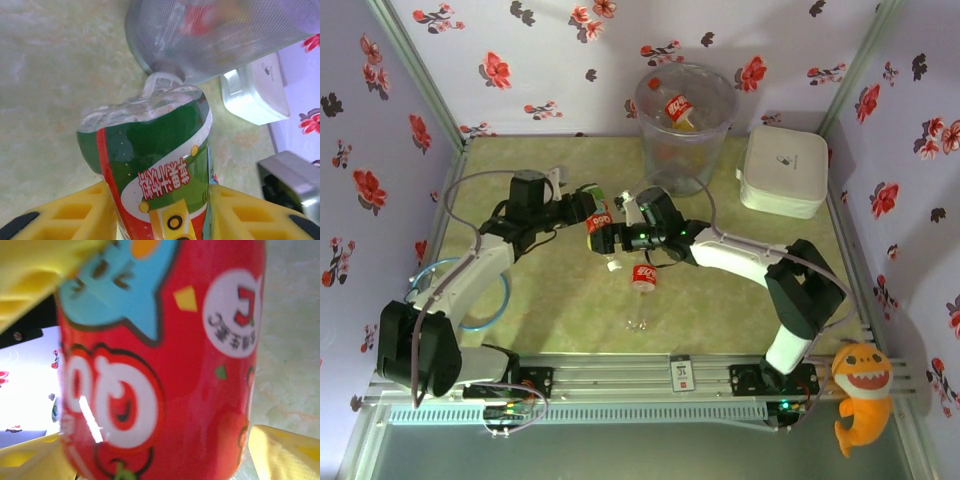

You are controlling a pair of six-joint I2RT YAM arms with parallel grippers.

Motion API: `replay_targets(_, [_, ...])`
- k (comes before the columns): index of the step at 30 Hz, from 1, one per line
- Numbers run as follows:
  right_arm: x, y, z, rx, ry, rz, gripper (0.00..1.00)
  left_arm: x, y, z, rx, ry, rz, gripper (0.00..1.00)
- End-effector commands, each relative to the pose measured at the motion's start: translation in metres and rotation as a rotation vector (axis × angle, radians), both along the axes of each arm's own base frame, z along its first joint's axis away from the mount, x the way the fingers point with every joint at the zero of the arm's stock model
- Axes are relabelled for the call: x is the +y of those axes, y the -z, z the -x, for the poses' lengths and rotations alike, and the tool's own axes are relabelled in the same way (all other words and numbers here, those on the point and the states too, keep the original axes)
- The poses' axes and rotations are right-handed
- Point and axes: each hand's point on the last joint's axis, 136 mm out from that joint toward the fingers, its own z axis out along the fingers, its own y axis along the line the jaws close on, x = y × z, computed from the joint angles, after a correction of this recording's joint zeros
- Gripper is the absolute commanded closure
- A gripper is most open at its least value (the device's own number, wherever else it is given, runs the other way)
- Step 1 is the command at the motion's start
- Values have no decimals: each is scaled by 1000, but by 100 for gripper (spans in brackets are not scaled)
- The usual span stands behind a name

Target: Put the plastic bottles in the bin

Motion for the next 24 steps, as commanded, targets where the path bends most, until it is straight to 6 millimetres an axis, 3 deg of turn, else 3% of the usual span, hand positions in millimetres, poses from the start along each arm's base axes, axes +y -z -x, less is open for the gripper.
replay_targets(1, [14,-15,1,-3,-25,-56,14,-2,-9,0,-29,3,50,56])
replay_targets(8, [13,-13,-2,-9,-10,-42,22,-1,-4,0,-20,6,42,56])
replay_targets(15, [4,-13,-7,-24,19,-22,38,0,-1,0,-16,2,43,55])
replay_targets(21, [4,-19,-9,-30,20,-31,46,0,-7,0,-32,-2,59,37])
replay_targets(24, [-3,-21,-16,-44,43,-23,45,5,-5,0,-19,-24,60,17])
